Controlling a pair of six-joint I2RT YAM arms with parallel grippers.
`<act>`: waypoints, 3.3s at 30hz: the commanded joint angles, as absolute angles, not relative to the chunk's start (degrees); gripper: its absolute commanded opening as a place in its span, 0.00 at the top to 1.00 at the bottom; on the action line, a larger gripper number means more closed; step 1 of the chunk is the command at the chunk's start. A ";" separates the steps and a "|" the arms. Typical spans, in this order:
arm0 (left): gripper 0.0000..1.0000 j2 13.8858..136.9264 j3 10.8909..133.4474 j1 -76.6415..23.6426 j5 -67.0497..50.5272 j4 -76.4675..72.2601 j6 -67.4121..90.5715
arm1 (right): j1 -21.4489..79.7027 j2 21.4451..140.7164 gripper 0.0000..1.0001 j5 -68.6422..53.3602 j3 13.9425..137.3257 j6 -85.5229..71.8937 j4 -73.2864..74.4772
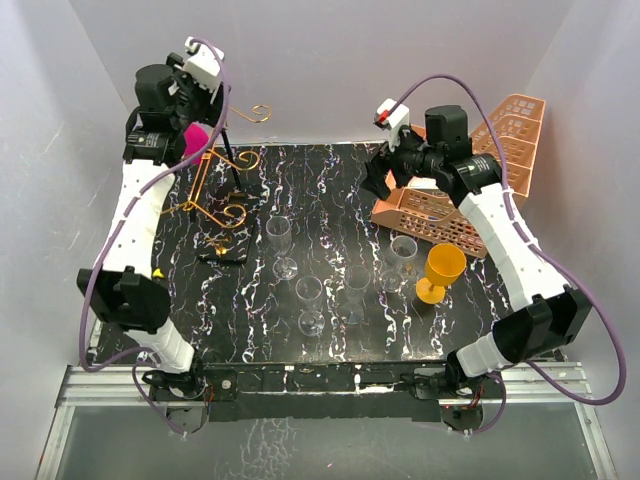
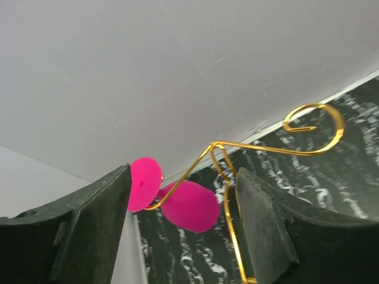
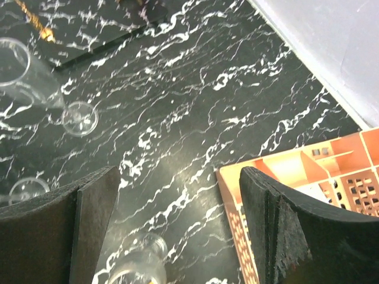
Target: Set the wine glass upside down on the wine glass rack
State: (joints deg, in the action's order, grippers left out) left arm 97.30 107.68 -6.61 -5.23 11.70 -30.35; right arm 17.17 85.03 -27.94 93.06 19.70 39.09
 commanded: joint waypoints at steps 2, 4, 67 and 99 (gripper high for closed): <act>0.24 91.10 108.61 -6.89 -12.28 18.97 -18.18 | 17.21 80.67 0.11 -29.33 93.04 27.95 50.03; 0.19 90.29 109.26 -6.94 -14.21 21.55 -16.11 | 17.31 79.43 0.12 -27.33 92.02 28.75 51.79; 0.03 80.07 101.35 -5.59 -16.81 23.34 -4.35 | 13.65 88.93 0.92 -26.44 109.97 22.60 53.42; 0.28 101.11 113.87 -12.43 -37.17 13.43 29.14 | 13.80 95.98 0.92 -31.23 121.46 -8.94 18.13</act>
